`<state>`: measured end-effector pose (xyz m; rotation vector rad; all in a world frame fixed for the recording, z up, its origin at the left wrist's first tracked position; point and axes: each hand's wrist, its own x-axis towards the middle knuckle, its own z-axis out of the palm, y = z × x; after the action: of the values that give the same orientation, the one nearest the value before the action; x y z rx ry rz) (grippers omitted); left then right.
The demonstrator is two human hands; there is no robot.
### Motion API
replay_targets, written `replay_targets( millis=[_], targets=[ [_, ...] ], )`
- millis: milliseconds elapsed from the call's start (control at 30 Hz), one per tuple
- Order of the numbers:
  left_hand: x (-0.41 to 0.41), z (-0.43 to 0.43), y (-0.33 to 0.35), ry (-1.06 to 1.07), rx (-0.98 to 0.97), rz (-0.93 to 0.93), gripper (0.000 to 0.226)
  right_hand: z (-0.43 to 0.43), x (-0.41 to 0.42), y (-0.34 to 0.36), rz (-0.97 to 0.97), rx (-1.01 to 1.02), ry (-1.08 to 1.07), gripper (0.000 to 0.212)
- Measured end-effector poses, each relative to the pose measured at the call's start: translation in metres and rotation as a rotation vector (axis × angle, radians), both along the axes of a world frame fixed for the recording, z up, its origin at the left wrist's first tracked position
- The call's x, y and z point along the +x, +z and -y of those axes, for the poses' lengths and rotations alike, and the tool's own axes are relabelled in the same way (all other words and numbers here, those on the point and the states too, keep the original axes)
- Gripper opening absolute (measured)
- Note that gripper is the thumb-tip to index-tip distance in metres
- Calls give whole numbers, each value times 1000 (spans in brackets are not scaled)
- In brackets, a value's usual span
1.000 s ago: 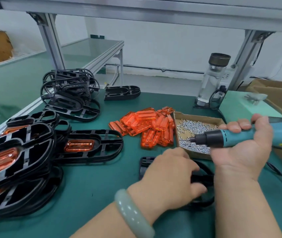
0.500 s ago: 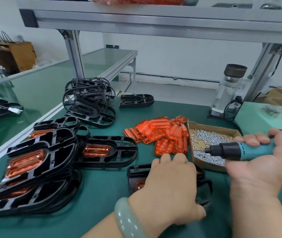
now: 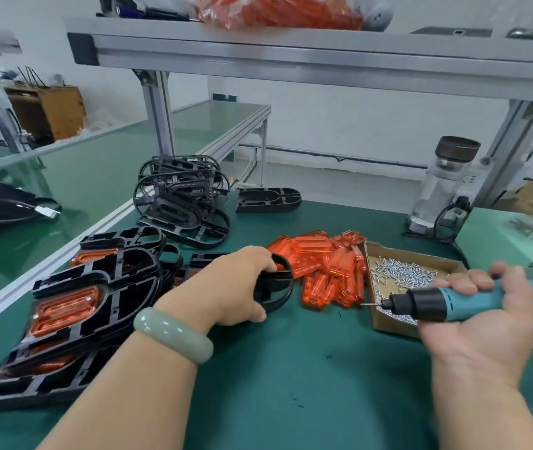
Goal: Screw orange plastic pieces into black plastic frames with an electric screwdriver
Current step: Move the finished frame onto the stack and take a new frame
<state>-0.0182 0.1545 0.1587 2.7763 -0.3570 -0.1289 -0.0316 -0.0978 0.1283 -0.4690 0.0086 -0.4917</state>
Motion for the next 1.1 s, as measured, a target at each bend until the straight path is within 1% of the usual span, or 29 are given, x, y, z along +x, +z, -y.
replay_targets(
  millis=[67,300,367,433,467,533,567,633,700,767,833,867,933,1000,1033,1100],
  targets=[
    [0,-6,-1,13,10,-31,71,-4,2,7,-29,32,-55,15],
    [-5,0,1,77,66,-57,70,-13,1,12,-48,9,-53,14],
    [-6,3,3,61,66,-72,73,-14,1,12,-50,-3,-56,14],
    [-3,7,8,52,-60,-79,75,-16,0,12,-56,-3,-48,14],
    [1,11,11,73,-164,-43,70,-16,-1,12,-57,-4,-44,14],
    [18,17,16,193,-338,50,60,-17,0,12,-57,-6,-36,15],
    [29,21,18,270,-362,86,57,-17,0,13,-58,-5,-36,15],
    [55,24,21,382,-294,113,43,-16,1,13,-62,-8,-39,15],
    [77,22,21,478,-193,89,37,-15,2,12,-62,-9,-33,14],
    [94,16,16,537,17,-17,36,-14,3,11,-59,-9,-20,13],
    [104,9,9,547,243,-129,38,-13,4,9,-54,-8,-11,11],
    [108,6,6,538,309,-174,41,-13,4,9,-51,-8,-8,10],
    [113,-2,0,536,320,-235,46,-13,4,9,-47,-8,-6,9],
    [112,-6,-2,525,281,-258,49,-13,4,10,-49,-12,-2,7],
    [112,-6,-3,518,258,-263,48,-13,4,11,-51,-17,-1,6],
    [111,-5,-6,526,285,-256,40,-13,3,11,-57,-24,0,6]
  ],
)
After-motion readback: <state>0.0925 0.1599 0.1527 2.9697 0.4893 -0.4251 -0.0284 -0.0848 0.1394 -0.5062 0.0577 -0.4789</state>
